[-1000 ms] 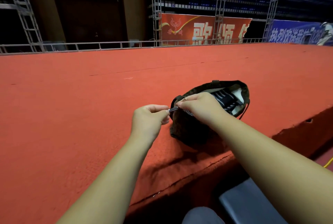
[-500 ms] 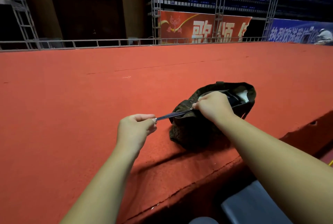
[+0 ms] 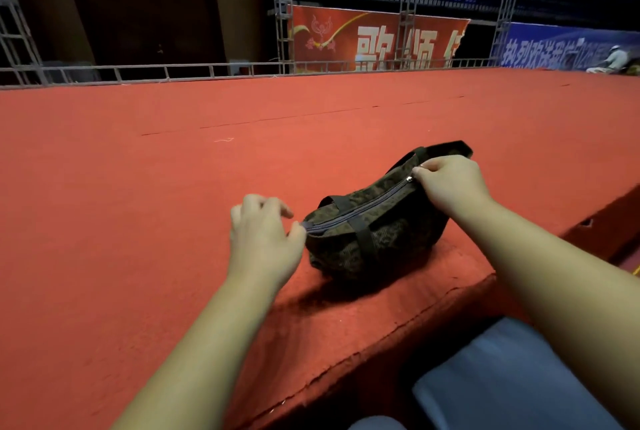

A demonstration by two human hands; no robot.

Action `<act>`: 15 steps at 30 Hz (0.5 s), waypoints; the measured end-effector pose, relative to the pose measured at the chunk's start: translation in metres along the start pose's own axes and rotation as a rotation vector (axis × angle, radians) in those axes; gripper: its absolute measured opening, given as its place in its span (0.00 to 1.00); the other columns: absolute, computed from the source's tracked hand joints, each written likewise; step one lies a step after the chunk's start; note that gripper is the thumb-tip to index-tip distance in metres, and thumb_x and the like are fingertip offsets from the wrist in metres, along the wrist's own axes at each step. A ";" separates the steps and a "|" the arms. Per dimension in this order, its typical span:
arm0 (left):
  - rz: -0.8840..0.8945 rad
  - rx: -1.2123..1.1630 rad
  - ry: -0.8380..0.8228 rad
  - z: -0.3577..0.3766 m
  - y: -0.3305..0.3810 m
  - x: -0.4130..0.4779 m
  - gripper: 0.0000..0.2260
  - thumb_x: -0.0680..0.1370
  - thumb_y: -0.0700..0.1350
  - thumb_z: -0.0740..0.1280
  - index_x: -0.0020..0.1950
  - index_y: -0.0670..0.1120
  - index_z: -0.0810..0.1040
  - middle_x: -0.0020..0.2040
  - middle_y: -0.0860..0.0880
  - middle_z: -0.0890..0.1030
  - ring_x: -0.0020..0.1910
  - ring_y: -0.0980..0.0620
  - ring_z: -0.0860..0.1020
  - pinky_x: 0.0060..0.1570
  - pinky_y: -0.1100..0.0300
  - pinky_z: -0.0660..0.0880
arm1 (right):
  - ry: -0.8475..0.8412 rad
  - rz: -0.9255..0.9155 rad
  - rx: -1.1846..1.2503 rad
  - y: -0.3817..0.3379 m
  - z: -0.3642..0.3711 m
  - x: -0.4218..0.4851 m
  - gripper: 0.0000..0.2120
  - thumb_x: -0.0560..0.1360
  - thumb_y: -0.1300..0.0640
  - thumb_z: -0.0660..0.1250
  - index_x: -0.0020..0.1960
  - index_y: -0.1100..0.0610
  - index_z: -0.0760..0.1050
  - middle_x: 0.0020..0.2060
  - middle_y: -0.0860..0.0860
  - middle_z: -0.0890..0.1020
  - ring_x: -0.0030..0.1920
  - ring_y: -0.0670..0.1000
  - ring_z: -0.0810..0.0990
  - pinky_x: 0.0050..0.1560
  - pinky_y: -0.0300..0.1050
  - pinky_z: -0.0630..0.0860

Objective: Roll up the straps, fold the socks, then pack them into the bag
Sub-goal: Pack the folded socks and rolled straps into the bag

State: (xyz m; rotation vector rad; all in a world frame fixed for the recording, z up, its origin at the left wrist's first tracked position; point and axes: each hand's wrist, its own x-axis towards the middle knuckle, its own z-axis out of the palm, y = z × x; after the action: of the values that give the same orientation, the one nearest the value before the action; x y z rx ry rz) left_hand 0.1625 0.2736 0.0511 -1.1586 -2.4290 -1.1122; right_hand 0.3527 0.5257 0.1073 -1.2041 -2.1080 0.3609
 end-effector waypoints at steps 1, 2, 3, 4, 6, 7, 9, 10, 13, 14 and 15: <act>0.123 0.010 0.012 0.005 0.012 0.002 0.08 0.78 0.50 0.70 0.56 0.51 0.82 0.58 0.50 0.75 0.63 0.45 0.71 0.64 0.50 0.72 | -0.003 -0.004 0.005 0.000 0.001 -0.001 0.12 0.80 0.49 0.68 0.48 0.54 0.88 0.47 0.53 0.88 0.55 0.56 0.83 0.50 0.45 0.75; 0.238 -0.004 -0.022 0.010 0.024 0.005 0.10 0.78 0.51 0.70 0.58 0.51 0.81 0.59 0.50 0.75 0.64 0.46 0.71 0.65 0.49 0.73 | -0.006 -0.005 0.019 0.002 0.001 -0.001 0.12 0.80 0.49 0.68 0.48 0.53 0.88 0.47 0.52 0.88 0.55 0.55 0.83 0.50 0.45 0.74; 0.331 -0.009 -0.094 0.016 0.037 0.007 0.12 0.79 0.53 0.70 0.62 0.52 0.80 0.62 0.51 0.75 0.65 0.47 0.71 0.65 0.48 0.73 | -0.007 0.002 0.043 0.004 0.002 -0.001 0.11 0.80 0.49 0.68 0.48 0.52 0.88 0.46 0.51 0.88 0.54 0.54 0.83 0.49 0.44 0.73; 0.388 0.017 -0.179 0.025 0.048 0.009 0.16 0.79 0.55 0.71 0.65 0.54 0.78 0.65 0.52 0.74 0.66 0.48 0.71 0.66 0.49 0.73 | -0.008 0.010 0.067 0.006 0.001 0.000 0.11 0.80 0.49 0.69 0.47 0.51 0.88 0.45 0.50 0.88 0.54 0.53 0.83 0.49 0.44 0.73; 0.416 0.129 -0.307 0.042 0.063 0.015 0.22 0.78 0.59 0.72 0.71 0.59 0.74 0.70 0.53 0.72 0.69 0.47 0.70 0.67 0.49 0.72 | -0.011 0.024 0.099 0.012 0.000 0.002 0.10 0.79 0.48 0.69 0.45 0.50 0.88 0.42 0.47 0.86 0.51 0.51 0.82 0.47 0.43 0.72; 0.407 0.180 -0.329 0.049 0.065 0.018 0.23 0.79 0.59 0.73 0.72 0.60 0.74 0.71 0.54 0.71 0.70 0.46 0.70 0.67 0.49 0.72 | -0.014 0.029 0.100 0.014 -0.001 0.004 0.10 0.79 0.48 0.70 0.44 0.49 0.87 0.40 0.46 0.85 0.50 0.51 0.81 0.45 0.43 0.70; 0.374 0.212 -0.333 0.062 0.064 0.023 0.21 0.80 0.58 0.72 0.72 0.61 0.75 0.71 0.55 0.72 0.69 0.45 0.71 0.65 0.50 0.72 | -0.019 0.053 0.081 0.022 -0.005 0.013 0.10 0.80 0.47 0.69 0.41 0.47 0.85 0.40 0.47 0.84 0.49 0.51 0.80 0.43 0.42 0.69; 0.353 0.191 -0.329 0.065 0.060 0.026 0.19 0.80 0.57 0.72 0.71 0.60 0.77 0.70 0.56 0.73 0.69 0.46 0.71 0.64 0.50 0.73 | -0.014 0.075 0.074 0.027 -0.007 0.019 0.11 0.80 0.47 0.69 0.40 0.47 0.83 0.41 0.47 0.85 0.48 0.52 0.81 0.42 0.42 0.69; 0.312 0.109 -0.314 0.070 0.051 0.029 0.16 0.80 0.56 0.73 0.68 0.59 0.81 0.67 0.58 0.74 0.67 0.47 0.71 0.63 0.50 0.74 | 0.029 0.165 0.078 0.041 -0.016 0.036 0.11 0.79 0.47 0.70 0.41 0.51 0.83 0.44 0.50 0.87 0.52 0.57 0.84 0.47 0.44 0.74; 0.310 0.102 -0.312 0.071 0.049 0.030 0.16 0.80 0.56 0.73 0.67 0.59 0.81 0.66 0.58 0.74 0.66 0.47 0.71 0.63 0.51 0.74 | 0.059 0.193 0.079 0.045 -0.020 0.041 0.10 0.79 0.49 0.70 0.44 0.52 0.85 0.48 0.52 0.88 0.54 0.59 0.84 0.50 0.45 0.76; 0.312 0.104 -0.313 0.071 0.047 0.030 0.15 0.80 0.56 0.73 0.67 0.59 0.81 0.66 0.59 0.74 0.66 0.48 0.70 0.63 0.51 0.74 | 0.095 0.221 0.085 0.048 -0.025 0.045 0.10 0.80 0.50 0.70 0.49 0.54 0.87 0.51 0.54 0.88 0.56 0.59 0.84 0.53 0.46 0.78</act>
State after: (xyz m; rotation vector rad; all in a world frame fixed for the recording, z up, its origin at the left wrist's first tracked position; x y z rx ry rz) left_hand 0.1857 0.3602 0.0427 -1.7125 -2.3689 -0.7491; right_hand 0.3858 0.5872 0.1187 -1.3802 -1.8653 0.4778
